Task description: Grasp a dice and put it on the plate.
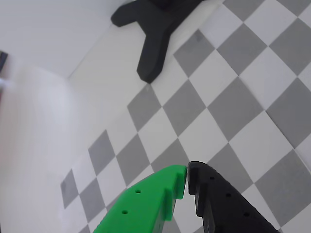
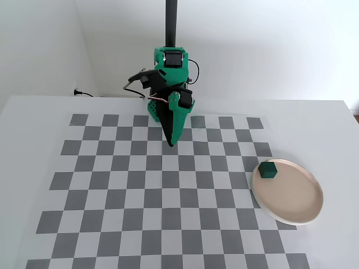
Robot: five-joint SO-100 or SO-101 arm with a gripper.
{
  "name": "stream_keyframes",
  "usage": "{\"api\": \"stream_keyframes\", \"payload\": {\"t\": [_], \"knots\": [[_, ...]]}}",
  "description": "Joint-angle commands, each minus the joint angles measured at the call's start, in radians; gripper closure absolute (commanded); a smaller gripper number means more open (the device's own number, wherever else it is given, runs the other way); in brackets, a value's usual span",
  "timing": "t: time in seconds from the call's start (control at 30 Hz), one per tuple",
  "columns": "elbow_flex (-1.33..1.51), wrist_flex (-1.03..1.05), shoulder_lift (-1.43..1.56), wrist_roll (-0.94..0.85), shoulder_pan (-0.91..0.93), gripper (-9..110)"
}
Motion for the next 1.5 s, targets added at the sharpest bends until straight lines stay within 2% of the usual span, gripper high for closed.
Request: {"api": "stream_keyframes", "payload": {"t": [0.0,0.27,0.33,0.4,0.43,0.53,0.67,0.77,0.83,1.07,1.47], "knots": [[-0.002,0.0,0.011,0.094,0.02,106],[0.044,0.034,0.011,0.339,0.043,105],[0.064,0.086,0.011,0.397,0.052,91],[0.095,0.091,0.011,0.554,0.066,81],[0.114,0.072,0.011,0.657,0.063,80],[0.129,0.107,0.011,0.781,0.051,88],[0.169,0.158,0.011,0.738,0.041,97],[0.19,0.195,0.011,0.713,0.044,98],[0.201,0.212,0.011,0.684,0.038,106],[0.21,0.23,0.011,0.762,0.037,106],[0.215,0.219,0.011,0.695,0.04,106]]}}
